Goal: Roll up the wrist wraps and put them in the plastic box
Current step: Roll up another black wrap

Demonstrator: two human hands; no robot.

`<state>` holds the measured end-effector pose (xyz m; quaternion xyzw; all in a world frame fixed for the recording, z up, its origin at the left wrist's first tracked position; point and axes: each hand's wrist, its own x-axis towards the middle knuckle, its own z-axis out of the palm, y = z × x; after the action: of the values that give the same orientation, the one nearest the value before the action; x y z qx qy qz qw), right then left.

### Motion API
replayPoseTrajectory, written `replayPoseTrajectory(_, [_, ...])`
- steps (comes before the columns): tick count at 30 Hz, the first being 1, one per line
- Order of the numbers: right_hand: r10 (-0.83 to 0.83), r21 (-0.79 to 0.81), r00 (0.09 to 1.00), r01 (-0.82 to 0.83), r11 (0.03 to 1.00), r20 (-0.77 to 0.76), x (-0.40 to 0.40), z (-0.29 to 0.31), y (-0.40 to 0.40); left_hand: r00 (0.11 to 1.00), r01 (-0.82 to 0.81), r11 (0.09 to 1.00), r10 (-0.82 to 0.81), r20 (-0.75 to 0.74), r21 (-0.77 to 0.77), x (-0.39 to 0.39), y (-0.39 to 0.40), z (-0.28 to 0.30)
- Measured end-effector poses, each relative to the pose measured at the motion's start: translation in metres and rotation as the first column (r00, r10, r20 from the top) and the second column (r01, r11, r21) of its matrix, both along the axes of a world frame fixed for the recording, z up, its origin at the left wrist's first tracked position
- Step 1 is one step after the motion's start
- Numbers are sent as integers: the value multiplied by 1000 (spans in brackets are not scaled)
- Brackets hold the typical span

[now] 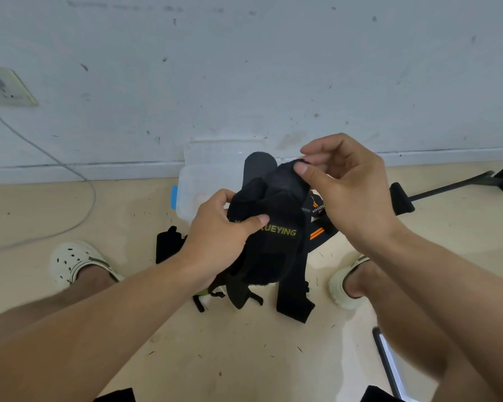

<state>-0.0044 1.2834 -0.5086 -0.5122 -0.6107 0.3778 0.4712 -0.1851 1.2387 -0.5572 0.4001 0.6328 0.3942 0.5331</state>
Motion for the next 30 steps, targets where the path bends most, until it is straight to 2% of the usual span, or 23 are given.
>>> replayPoseTrajectory(4, [8, -106, 998, -15, 994, -65, 1, 1, 2, 1000, 21, 1000, -21, -10, -7, 1, -2, -1])
replayPoseTrajectory(9, [123, -334, 978, -173, 927, -166, 1, 0, 1, 1000, 4, 1000, -4, -1, -12, 0, -3, -1])
replayPoseTrajectory(12, [142, -353, 973, -199, 914, -180, 0, 0, 1, 1000, 26, 1000, -26, -1, -8, 0, -2, 1])
replayPoseTrajectory(15, [76, -376, 975, -152, 914, -210, 2, -2, 3, 998, 65, 998, -65, 1, 3, 3, -4, 2])
replayPoseTrajectory(20, [45, -490, 955, -190, 851, -293, 4, -5, 6, 984, 142, 988, -148, 95, 63, 8, -7, 6])
replayPoseTrajectory(25, [76, -555, 951, -239, 797, -300, 0, -5, -1, 990, 54, 995, -63, 122, 81, 9, -4, 3])
replayPoseTrajectory(30, [99, -564, 950, -257, 785, -296, -4, -3, -6, 986, 49, 993, -65, 151, 107, 10, -6, 6])
